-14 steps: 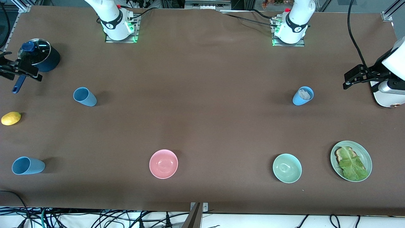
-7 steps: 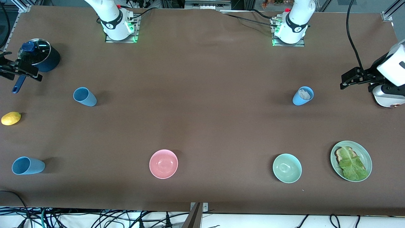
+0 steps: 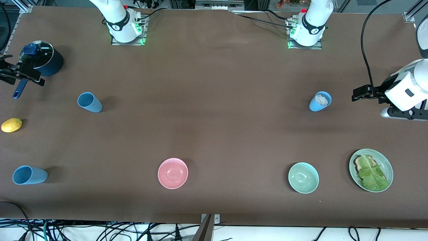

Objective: Stack blue cups with both arms

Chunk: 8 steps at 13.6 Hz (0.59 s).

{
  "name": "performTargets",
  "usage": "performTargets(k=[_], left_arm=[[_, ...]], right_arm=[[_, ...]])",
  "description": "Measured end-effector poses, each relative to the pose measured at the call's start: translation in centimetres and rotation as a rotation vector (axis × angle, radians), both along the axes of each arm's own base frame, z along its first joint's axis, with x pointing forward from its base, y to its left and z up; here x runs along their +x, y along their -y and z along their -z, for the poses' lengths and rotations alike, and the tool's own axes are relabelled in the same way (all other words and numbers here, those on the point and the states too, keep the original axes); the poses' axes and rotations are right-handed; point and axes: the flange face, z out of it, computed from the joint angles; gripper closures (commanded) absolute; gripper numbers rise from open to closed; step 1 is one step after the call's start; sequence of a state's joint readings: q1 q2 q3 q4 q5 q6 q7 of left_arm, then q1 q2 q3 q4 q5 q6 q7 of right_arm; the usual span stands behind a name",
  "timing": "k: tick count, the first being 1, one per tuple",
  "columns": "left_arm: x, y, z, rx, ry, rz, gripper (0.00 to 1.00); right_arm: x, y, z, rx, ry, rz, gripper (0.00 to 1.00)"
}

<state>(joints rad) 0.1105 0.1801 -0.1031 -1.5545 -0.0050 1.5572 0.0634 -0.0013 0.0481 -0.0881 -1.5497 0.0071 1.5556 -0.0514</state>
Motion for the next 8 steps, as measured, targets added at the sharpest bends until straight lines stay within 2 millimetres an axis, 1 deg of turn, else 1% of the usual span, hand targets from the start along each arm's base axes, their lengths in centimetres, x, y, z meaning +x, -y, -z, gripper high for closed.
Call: performTargets(k=[6,8], left_arm=[[0.2,0.4,0.8,-0.013,-0.014,0.004,0.0],[0.0,0.4,1.8,-0.011,-0.006,0.003,0.0]], right_arm=[[0.0,0.0,0.0,0.0,-0.001,0.0,0.0],[0.0,0.0,0.0,0.0,-0.002,0.0,0.0]])
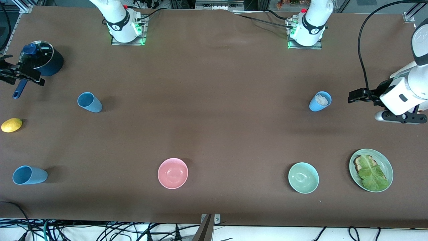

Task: Stack blue cups with both arms
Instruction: 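Move the left gripper over the blue cup holding white tissue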

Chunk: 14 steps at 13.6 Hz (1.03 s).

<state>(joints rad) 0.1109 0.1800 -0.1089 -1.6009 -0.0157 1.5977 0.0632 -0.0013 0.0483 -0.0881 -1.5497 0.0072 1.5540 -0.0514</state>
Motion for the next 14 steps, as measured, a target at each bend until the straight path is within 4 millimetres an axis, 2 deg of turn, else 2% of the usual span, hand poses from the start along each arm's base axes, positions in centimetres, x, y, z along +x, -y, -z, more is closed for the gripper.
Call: performTargets(k=[2,9,14], left_arm=[[-1.2,0.2,1.7,0.006,0.042,-0.001,0.0],[-10.0,-0.1,8.0,0.035,0.18,0.008,0.0],[-14.4,-2.3,13.7,0.043,0.277,0.052,0.0]], right_arm=[[0.0,0.0,0.0,0.0,-0.001,0.0,0.0],[0.0,0.0,0.0,0.0,-0.001,0.0,0.0],[0.0,0.0,0.1,0.0,-0.002,0.0,0.0]])
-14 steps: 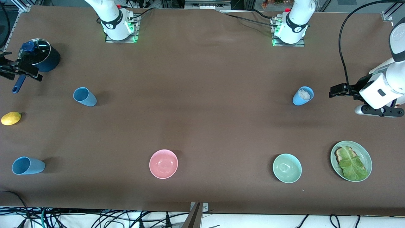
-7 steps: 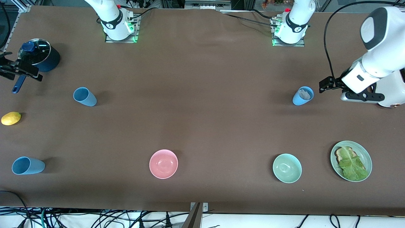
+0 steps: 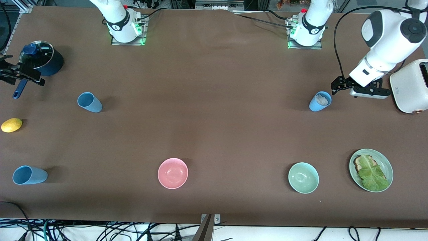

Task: Stack blue cups with both arms
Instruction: 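Move the left gripper over the blue cup holding white tissue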

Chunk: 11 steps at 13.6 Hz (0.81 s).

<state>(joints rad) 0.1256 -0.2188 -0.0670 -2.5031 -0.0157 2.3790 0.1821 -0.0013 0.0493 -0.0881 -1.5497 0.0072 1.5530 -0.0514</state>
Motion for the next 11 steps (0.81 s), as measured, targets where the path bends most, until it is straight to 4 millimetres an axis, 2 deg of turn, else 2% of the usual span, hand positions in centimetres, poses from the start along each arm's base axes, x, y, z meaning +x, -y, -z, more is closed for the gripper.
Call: performTargets(k=[4,7,11], left_arm=[[-1.8,-0.5,2.4,0.009,0.064,0.008,0.0],[-2.4,-0.5,3.3,0.012,0.09,0.008,0.0],[-3.0,-0.5,5.1,0.015,0.133,0.008,0.0]], right_arm=[[0.0,0.0,0.0,0.0,0.0,0.0,0.0],[0.0,0.0,0.1,0.0,-0.005,0.0,0.0],[0.0,0.0,1.9,0.005,-0.08,0.0,0.0]])
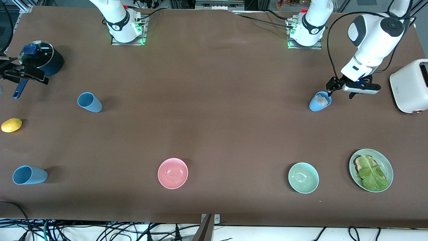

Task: Stack blue cups with both arms
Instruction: 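Move the left gripper over the blue cup holding white tissue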

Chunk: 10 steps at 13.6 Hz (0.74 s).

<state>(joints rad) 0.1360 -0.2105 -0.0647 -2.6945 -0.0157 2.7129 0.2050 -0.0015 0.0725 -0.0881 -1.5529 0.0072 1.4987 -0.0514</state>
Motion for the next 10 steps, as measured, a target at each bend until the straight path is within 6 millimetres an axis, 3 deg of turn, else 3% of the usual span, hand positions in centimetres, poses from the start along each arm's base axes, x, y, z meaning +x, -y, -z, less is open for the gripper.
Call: performTargets(k=[4,10], left_arm=[[0.3,0.0,2.0,-0.002,0.011,0.0,0.0],[-0.2,-0.2,3.2,0.003,0.032,0.012,0.0]], right_arm=[[0.2,0.1,1.0,0.001,-0.028,0.003,0.0],[0.2,0.6,2.8,0.003,-0.072,0.01,0.0]])
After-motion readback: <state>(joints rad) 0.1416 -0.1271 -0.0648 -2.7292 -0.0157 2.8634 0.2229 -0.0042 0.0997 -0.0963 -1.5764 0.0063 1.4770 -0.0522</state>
